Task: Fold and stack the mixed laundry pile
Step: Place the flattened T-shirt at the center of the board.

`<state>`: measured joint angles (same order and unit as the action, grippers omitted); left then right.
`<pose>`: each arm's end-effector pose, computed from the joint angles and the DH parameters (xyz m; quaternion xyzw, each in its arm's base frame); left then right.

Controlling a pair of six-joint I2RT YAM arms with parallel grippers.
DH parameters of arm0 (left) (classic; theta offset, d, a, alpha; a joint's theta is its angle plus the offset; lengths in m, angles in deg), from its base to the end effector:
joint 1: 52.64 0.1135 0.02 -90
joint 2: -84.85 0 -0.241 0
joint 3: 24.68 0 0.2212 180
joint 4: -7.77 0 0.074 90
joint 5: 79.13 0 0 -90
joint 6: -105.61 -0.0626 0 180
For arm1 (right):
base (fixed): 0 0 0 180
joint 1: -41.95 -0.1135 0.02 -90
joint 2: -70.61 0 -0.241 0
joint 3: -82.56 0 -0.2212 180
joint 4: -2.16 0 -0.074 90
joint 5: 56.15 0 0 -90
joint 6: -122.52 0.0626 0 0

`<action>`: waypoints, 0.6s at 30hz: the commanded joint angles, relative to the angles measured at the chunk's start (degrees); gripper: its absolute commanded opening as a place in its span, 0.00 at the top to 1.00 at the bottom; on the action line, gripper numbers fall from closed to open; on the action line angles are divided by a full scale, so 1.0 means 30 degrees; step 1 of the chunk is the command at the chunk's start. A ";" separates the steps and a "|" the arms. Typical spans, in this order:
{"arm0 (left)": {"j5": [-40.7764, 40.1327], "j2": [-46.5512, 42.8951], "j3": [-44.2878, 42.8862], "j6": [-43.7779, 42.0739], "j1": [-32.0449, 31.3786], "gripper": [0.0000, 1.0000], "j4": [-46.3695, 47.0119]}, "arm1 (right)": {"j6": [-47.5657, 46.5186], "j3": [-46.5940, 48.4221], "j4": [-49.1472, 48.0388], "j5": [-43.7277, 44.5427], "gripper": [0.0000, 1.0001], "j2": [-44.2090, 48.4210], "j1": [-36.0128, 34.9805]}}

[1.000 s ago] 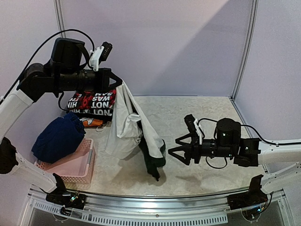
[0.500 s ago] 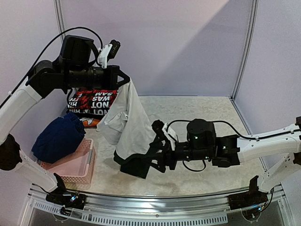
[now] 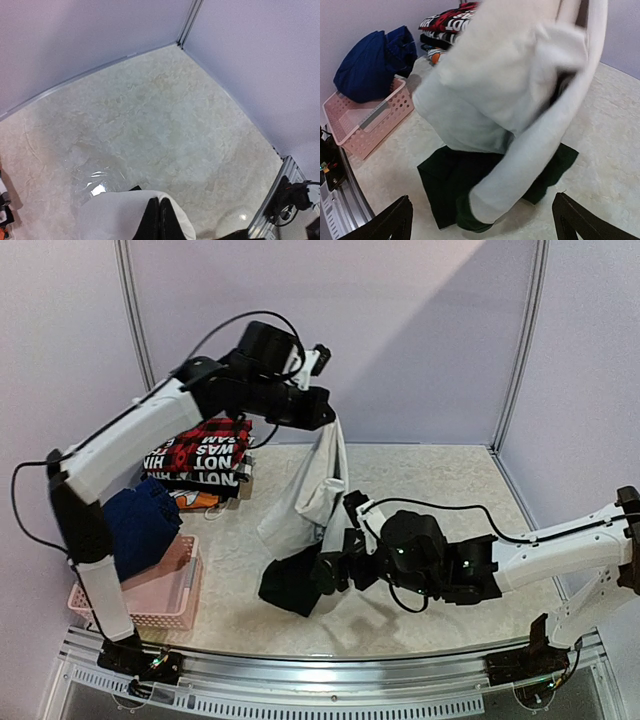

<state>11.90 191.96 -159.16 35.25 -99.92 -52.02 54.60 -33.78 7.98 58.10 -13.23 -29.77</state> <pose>0.2723 -0.2966 0.3723 0.2135 0.8500 -0.2721 0.3974 0.1247 0.2954 0.2193 -0.2470 0.7993 0.2566 0.4841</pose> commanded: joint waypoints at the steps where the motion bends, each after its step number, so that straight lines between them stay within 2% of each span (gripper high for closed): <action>1: 0.2840 0.5413 -0.2984 -0.0789 0.1237 1.00 -0.1041 | 0.1585 -0.0948 0.0930 0.2442 0.02 0.1771 -0.0056; 6: 0.4624 1.0053 -0.5724 -0.1126 0.2273 1.00 -0.1508 | 0.1995 -0.1544 0.1278 0.2662 0.02 0.2490 -0.0057; 10: 0.4664 1.0918 -0.5865 -0.1139 0.2754 0.88 -0.1538 | 0.2015 -0.1478 0.1521 0.2478 0.02 0.2417 -0.0053; 14: 0.4158 0.9343 -0.4494 -0.1447 0.2734 0.56 -0.1515 | 0.2011 -0.1355 0.1647 0.2334 0.02 0.2125 -0.0049; 15: 0.3795 0.8555 -0.3705 -0.1562 0.2698 0.45 -0.1235 | 0.2093 -0.1355 0.1698 0.2341 0.02 0.2059 -0.0034; 18: 0.2139 0.5979 -0.0953 -0.1750 0.2665 0.20 -0.0456 | 0.2328 -0.1377 0.1975 0.2044 0.02 0.1977 0.0072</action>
<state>22.88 221.29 -168.47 31.49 -91.27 -55.87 60.18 -37.45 11.65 64.18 -6.52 -29.77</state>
